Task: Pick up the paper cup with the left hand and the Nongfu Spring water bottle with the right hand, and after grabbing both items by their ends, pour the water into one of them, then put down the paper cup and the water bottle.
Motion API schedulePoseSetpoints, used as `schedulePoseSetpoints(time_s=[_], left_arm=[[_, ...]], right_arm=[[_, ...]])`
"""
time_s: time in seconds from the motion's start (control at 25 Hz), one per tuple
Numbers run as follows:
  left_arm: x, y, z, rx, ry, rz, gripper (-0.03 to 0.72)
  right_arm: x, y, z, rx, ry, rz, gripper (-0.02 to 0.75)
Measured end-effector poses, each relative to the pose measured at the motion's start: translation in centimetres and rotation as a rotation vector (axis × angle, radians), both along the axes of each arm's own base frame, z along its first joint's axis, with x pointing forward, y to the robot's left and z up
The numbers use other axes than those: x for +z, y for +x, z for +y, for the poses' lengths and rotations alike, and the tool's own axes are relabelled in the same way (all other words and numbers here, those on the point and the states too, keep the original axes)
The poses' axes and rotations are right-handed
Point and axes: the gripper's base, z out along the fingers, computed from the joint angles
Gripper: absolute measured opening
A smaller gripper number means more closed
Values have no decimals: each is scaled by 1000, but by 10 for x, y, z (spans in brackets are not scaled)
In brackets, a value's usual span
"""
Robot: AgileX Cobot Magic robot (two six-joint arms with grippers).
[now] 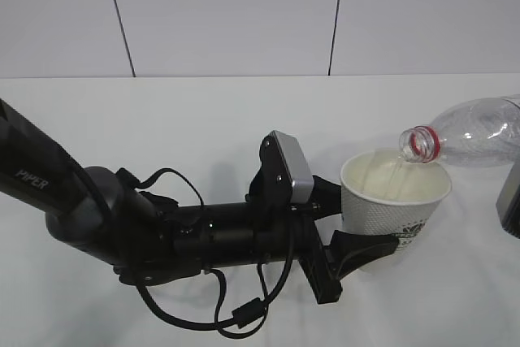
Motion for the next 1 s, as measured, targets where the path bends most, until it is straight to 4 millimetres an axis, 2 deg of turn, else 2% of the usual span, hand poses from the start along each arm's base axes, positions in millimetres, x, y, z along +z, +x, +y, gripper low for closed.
schedulePoseSetpoints(time_s=[1.0], left_arm=[[0,0,0,0,0,0,470]], right_arm=[[0,0,0,1,-4,-2,450]])
